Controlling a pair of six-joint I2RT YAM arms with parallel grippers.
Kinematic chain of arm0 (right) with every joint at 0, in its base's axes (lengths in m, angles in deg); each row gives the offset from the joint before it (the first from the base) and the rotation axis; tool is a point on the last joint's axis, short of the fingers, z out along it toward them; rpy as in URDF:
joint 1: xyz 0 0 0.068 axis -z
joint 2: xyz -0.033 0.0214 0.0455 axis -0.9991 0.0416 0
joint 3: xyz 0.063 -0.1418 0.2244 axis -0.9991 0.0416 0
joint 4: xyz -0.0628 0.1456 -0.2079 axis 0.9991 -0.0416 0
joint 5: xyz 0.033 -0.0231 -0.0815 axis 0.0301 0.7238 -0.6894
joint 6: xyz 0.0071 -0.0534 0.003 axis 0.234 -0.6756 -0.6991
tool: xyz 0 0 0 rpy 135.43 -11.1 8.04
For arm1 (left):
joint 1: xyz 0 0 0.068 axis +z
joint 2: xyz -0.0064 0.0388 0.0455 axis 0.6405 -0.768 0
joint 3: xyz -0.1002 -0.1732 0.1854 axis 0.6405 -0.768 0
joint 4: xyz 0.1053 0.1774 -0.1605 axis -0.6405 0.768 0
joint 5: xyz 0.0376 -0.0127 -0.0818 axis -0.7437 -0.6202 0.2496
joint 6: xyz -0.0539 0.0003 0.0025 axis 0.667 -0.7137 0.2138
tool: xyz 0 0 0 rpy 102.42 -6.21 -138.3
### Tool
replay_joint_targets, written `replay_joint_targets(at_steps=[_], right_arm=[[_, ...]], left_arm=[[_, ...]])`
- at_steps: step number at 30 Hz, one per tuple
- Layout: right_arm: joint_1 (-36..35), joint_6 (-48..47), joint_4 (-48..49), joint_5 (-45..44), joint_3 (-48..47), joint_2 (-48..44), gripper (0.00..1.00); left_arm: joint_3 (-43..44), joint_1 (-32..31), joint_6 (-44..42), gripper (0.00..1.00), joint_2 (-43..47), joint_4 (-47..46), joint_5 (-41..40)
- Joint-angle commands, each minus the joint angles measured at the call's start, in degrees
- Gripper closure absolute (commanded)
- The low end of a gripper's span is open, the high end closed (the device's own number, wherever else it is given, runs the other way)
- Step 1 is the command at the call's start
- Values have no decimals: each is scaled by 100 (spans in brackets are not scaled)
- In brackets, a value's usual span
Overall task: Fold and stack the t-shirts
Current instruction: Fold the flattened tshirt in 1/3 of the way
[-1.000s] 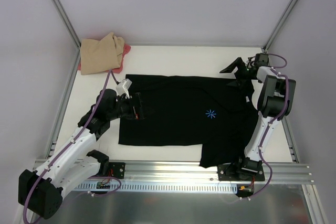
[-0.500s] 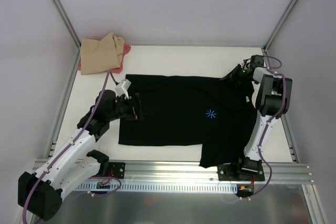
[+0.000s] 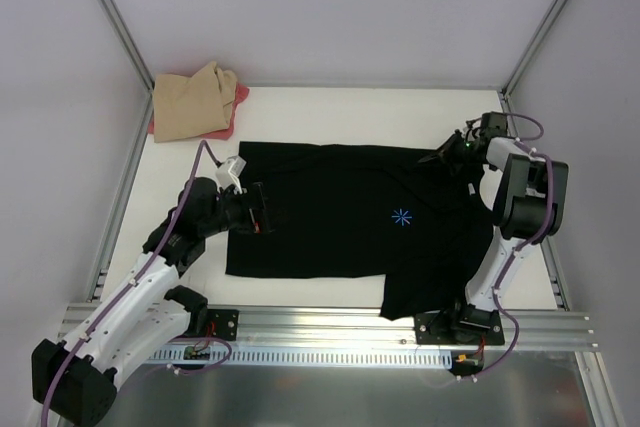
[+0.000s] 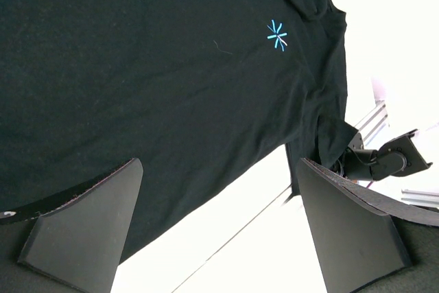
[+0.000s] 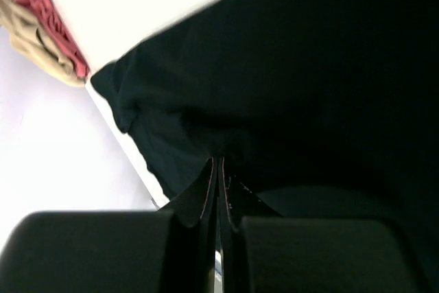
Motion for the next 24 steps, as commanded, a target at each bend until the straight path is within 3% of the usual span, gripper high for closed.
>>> replay_joint_targets(at_steps=[1,9,24], right_arm=[[-18,-197,-191,111,296,-969,100],[-18,-496,-666,67,1025,-2234,100],[-18,-1050,-1571,-82,1800,-3580,100]], left_arm=[[-13,-31,28,1,147,34,-49],[31,-31,1,1,340,209,-58],[180,-40,36,1,920,693,-75]])
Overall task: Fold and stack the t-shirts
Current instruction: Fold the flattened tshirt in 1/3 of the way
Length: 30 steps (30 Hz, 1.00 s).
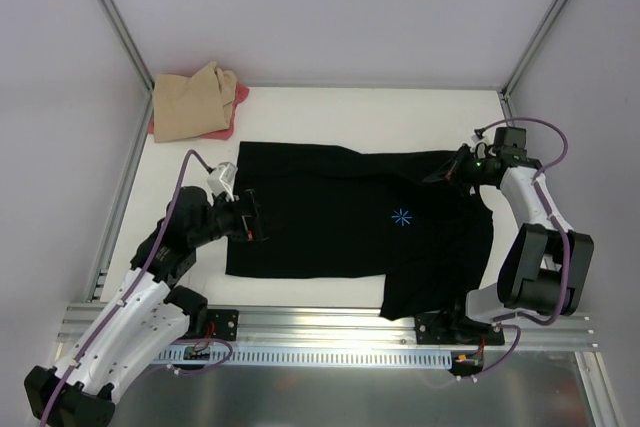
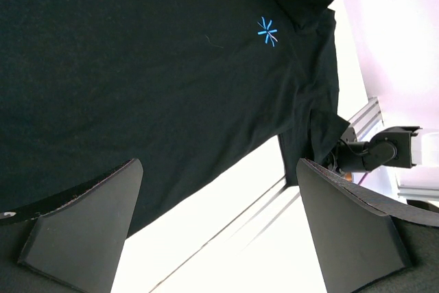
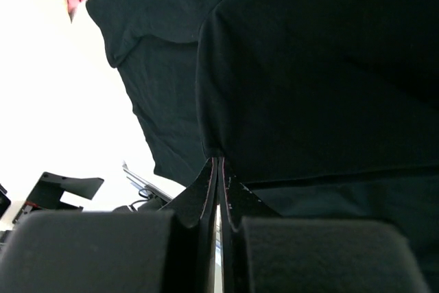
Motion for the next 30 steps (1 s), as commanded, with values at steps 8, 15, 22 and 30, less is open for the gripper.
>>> replay_joint_targets(at_steps=[8,15,22,30], right_arm=[[-24,-439,-574,-25,457,-701,100],[-138,-474,-566,202,915,-974,1],[-147,-500,-837,-322,906,-1386,1],[-130,-465,-1111,-2081,765,-1554,1]], left_arm=[[160,-31,60,1,360,241,-38],[108,-31,113,1,404,215,-20],[55,-31,113,1,448,232,6],[-86,-31,122,1,562,215,41]])
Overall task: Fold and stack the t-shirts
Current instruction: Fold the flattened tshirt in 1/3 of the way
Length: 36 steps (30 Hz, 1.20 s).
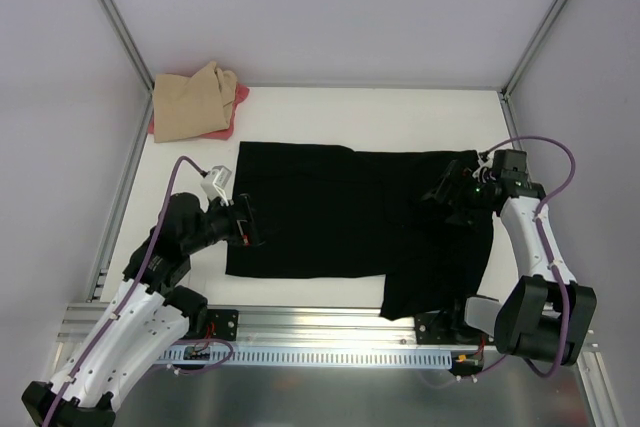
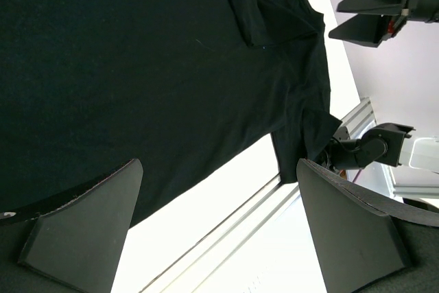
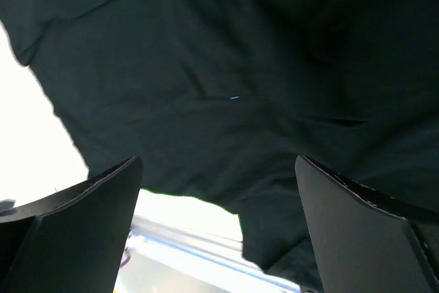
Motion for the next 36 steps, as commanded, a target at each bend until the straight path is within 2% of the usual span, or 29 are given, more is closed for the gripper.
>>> replay_joint_targets(at_steps=[1,11,23,24,25,26,29,30,31,32,33,36], right_arm=[[-7,22,-199,-851,-68,48,1],[133,198,38,-1502,601,-242,1],[300,339,767,-1520,768,469,14],[309,348,820,-1511,777,548,27],[318,383,881,-1476,777,601,34],[318,400,986,-1424,786,689,48],[327,471,1154,-1327,760,812,67],[327,479,1181,-1300,725,865,83],[327,480,1216,-1265,707,874,91],[327,497,1242,-1282,681,874,97],[327,488,1242,-1300,663,865,99],[327,436,1172,-1492,549,769,100]], left_arm=[[-70,-31,74,1,66,-43,43],[-149,-31,-14,1,57,-25,35],[-237,-31,-49,1,128,54,-18],[-246,-40,-58,1,119,45,-18],[-255,-31,-41,1,119,36,-27],[-272,-31,-40,1,110,10,-18],[-281,-31,-49,1,84,10,-44],[-281,-40,-67,1,66,10,-53],[-281,-40,-75,1,57,10,-44],[-290,-31,-84,1,49,19,-62],[-290,-40,-93,1,31,10,-62],[-308,-31,-102,1,-13,-7,-79]])
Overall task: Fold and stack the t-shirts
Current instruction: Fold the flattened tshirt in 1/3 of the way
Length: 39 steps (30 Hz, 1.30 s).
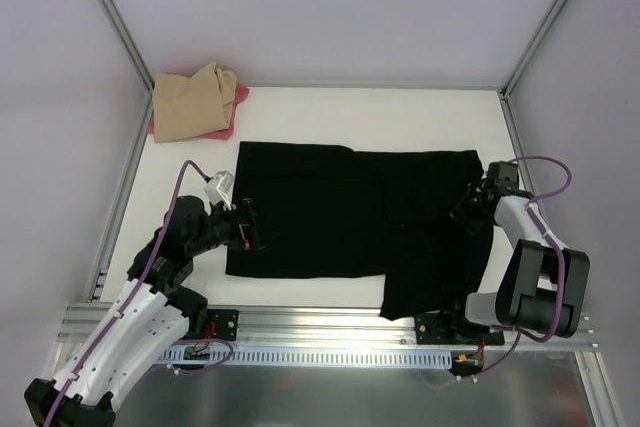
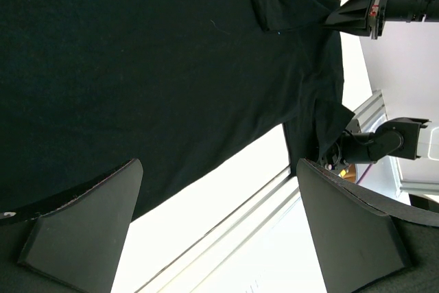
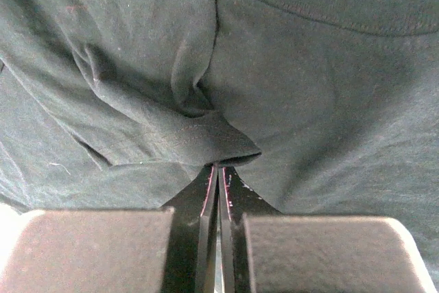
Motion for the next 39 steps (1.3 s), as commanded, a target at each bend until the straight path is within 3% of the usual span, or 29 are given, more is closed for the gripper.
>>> replay_joint_targets(at_steps=[1,5,7,8,10,11,12,17,20,22,26,28,30,35,39], right_arm=[[45,-45,77,-186,-264,-193,100],[45,-151,-177,-266,-458,-422,99],[45,-133,-327,-310,-528,-562,72],[45,-125,-406,-336,-537,-771,43],[45,-107,-459,-467,-537,-1018,22],[45,-107,-511,-503,-563,-1133,4],[45,-98,-538,-590,-598,-1282,1],[53,252,-688,-434,-705,-1248,0],[-112,621,118,32,-170,-1537,1],[-385,370,611,-246,113,-1941,1],[-807,-1141,-316,-1281,-544,-1820,2],[-895,-1318,-626,-1277,-835,-1819,3],[-1395,-1425,-967,-2337,-1072,-1846,2],[-1607,-1759,-1627,-3418,-1494,-1715,2],[-1739,-1777,-1987,-3430,-1662,-1302,2]], left_arm=[[-37,-31,-89,1,-46,-62,-84],[-98,-40,-71,1,-125,-176,-49],[-125,-31,-45,1,-160,-238,-31],[-133,-31,-45,1,-177,-264,-23],[-142,-31,-45,1,-186,-273,-14],[-142,-31,-62,1,-186,-273,-5],[-142,-40,-80,1,-186,-265,-5],[-160,-31,-71,1,-221,-343,100],[-46,-31,-176,1,-361,-309,337],[181,-40,-413,1,-467,-116,417],[464,-40,-835,1,-521,377,496],[394,-31,-810,1,-468,316,549],[359,-40,-748,1,-450,228,619],[227,-40,-713,1,-336,158,645],[227,-31,-713,1,-327,113,654]])
